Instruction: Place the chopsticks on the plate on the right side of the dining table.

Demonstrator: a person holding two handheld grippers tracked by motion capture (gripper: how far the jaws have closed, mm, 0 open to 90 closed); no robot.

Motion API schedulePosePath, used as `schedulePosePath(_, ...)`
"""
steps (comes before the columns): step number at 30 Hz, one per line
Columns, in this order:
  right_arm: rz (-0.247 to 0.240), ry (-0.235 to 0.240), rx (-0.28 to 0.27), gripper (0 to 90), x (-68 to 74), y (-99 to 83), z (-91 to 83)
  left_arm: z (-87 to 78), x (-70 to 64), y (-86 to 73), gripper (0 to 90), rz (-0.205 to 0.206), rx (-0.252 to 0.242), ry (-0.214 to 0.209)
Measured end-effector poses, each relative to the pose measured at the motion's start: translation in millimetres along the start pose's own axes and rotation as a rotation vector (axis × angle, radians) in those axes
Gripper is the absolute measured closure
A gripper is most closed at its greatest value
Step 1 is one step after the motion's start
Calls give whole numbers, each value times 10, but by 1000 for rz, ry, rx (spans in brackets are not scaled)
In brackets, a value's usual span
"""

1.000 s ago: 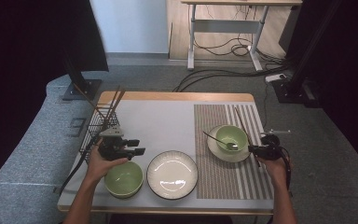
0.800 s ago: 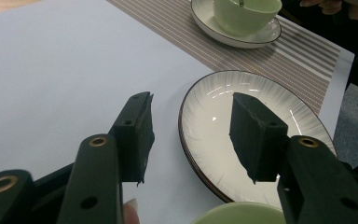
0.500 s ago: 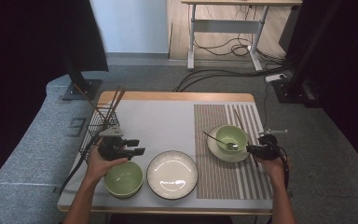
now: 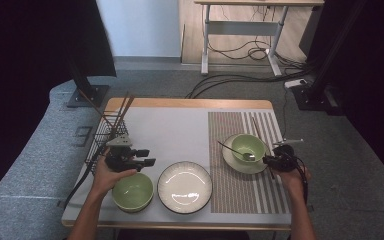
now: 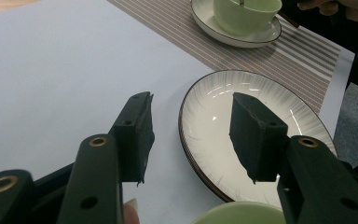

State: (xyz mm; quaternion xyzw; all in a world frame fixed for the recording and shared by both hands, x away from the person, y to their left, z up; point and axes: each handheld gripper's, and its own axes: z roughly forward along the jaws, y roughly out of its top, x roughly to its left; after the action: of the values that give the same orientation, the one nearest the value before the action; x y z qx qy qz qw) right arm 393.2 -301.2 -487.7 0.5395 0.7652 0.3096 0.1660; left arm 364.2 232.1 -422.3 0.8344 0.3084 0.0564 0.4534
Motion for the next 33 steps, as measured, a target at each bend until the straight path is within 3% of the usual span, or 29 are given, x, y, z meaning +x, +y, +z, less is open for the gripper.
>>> schedulePosePath(16,-50,-36,7,762,67,2,-3,-3,6,-10,493,-4,0,-2)
schedulePosePath(33,-52,-13,-5,769,58,-21,-59,-4,8,-14,493,-4,2,-5)
